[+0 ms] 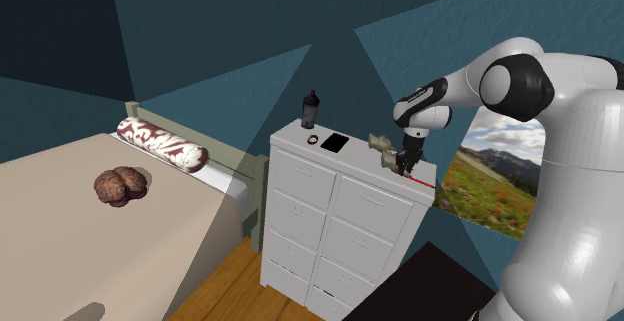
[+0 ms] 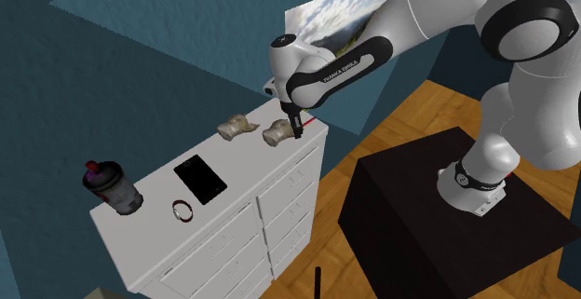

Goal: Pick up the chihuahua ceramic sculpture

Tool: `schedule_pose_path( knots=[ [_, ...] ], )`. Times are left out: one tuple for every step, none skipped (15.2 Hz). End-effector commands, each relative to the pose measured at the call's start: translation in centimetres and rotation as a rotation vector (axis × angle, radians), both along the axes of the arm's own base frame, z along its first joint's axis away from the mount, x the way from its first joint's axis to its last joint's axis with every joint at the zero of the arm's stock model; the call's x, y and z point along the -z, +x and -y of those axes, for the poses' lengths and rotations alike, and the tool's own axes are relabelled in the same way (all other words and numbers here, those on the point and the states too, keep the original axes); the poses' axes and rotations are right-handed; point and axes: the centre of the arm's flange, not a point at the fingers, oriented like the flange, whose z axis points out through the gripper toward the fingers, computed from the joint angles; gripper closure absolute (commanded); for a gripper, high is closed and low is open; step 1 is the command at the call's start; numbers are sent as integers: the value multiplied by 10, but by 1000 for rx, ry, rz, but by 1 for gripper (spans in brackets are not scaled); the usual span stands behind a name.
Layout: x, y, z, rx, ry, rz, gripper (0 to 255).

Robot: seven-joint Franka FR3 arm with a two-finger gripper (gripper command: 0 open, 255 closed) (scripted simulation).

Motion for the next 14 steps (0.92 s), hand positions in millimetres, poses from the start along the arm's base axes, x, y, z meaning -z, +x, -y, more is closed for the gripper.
schedule_pose_path(
  knots=[
    [1, 0, 0, -1, 0, -1, 255],
    [1, 0, 0, -1, 0, -1, 255],
    [0, 1, -1, -1, 0, -1, 255],
    [-5, 1, -1, -1, 0, -1, 255],
    [-10, 0, -1, -1, 0, -1, 255],
    [-16, 1, -1, -1, 0, -1, 255],
    [-21, 1, -1, -1, 0, -1, 255],
    [-26, 1, -1, -1, 0, -1, 255],
    [-32, 1, -1, -1, 0, -1, 255],
    [-37, 1, -1, -1, 0, -1, 255],
    [-42, 1, -1, -1, 0, -1, 255],
    [-47, 1, -1, -1, 0, -1, 255],
    [-53, 1, -1, -1, 0, -1, 255],
    [-58, 1, -1, -1, 0, -1, 255]
  ],
)
